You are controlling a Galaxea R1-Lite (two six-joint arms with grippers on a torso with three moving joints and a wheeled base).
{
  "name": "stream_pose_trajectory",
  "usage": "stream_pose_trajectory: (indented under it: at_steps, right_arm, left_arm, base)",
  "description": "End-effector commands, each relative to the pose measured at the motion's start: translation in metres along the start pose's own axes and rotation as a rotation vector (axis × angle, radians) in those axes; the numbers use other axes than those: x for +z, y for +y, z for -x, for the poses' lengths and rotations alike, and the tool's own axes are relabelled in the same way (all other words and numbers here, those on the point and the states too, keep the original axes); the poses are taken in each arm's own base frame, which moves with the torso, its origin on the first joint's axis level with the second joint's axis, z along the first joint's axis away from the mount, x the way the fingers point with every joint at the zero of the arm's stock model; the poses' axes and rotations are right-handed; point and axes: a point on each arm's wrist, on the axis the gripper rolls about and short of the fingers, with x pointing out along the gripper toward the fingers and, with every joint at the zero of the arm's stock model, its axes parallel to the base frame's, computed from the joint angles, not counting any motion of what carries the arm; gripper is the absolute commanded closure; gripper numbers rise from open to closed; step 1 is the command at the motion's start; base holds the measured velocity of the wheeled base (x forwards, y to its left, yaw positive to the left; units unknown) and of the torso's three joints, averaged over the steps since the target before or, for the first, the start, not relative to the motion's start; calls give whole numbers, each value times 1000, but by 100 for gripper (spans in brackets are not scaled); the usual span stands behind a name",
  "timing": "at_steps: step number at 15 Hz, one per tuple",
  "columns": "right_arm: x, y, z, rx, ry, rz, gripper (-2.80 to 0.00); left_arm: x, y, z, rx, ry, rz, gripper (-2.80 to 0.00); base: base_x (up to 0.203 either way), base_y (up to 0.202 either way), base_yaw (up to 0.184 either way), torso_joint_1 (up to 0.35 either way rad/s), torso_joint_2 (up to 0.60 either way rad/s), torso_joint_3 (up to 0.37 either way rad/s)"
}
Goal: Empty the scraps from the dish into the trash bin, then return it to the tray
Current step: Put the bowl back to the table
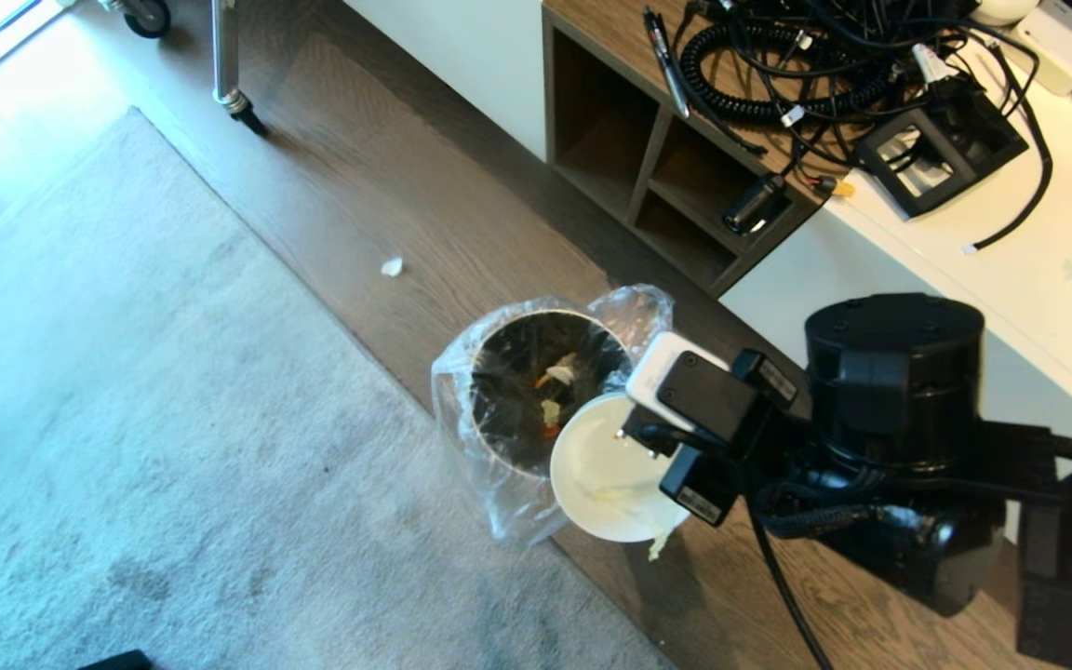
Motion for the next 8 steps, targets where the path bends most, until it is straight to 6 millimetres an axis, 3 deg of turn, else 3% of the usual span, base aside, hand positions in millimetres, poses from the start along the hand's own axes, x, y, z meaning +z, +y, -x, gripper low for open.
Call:
stream_pose_trajectory:
  at_steps: [1, 8]
  right_arm:
    - [-14, -6, 10, -17, 29, -19, 0]
    - [-66, -8, 31, -43, 178, -206, 0]
  left_arm:
    - [0, 0, 0, 1, -1, 1, 0]
    - [0, 0, 0, 1, -1, 1, 0]
  base:
    - [0, 0, 0, 0, 0, 0]
    - [0, 0, 0, 0, 0, 0]
